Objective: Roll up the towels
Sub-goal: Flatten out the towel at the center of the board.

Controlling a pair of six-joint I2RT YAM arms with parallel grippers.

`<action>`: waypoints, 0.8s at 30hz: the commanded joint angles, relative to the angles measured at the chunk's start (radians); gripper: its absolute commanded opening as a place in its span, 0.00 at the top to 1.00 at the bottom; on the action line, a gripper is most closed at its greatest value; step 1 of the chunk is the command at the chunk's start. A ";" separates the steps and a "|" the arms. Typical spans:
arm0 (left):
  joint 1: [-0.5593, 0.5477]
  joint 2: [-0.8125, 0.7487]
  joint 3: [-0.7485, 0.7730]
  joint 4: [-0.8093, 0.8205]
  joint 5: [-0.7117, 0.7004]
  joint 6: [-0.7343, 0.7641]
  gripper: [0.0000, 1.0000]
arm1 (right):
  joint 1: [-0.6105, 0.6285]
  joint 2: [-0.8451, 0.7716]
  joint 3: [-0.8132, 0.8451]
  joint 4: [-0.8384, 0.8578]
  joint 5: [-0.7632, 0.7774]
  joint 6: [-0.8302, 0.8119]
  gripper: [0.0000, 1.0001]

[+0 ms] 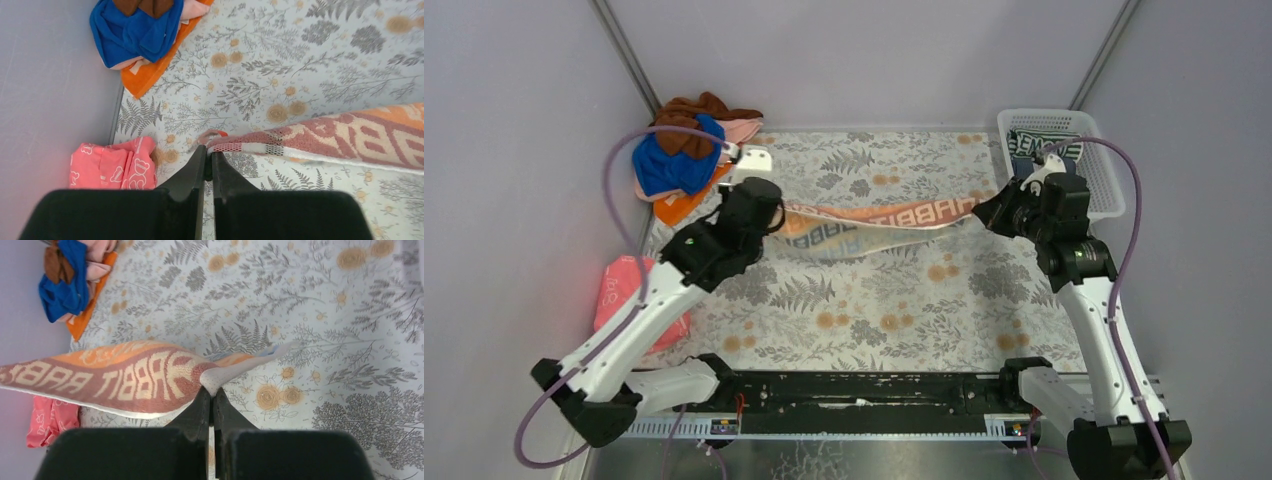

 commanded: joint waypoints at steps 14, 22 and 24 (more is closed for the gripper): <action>0.004 -0.225 -0.049 -0.120 0.156 -0.111 0.99 | 0.003 -0.178 0.111 -0.286 -0.009 -0.011 1.00; 0.104 0.164 -0.089 0.059 0.124 -0.029 1.00 | -0.002 0.088 0.005 -0.040 0.064 0.026 1.00; 0.164 0.261 -0.075 0.129 0.172 -0.001 1.00 | -0.009 0.191 -0.005 0.036 0.107 0.017 1.00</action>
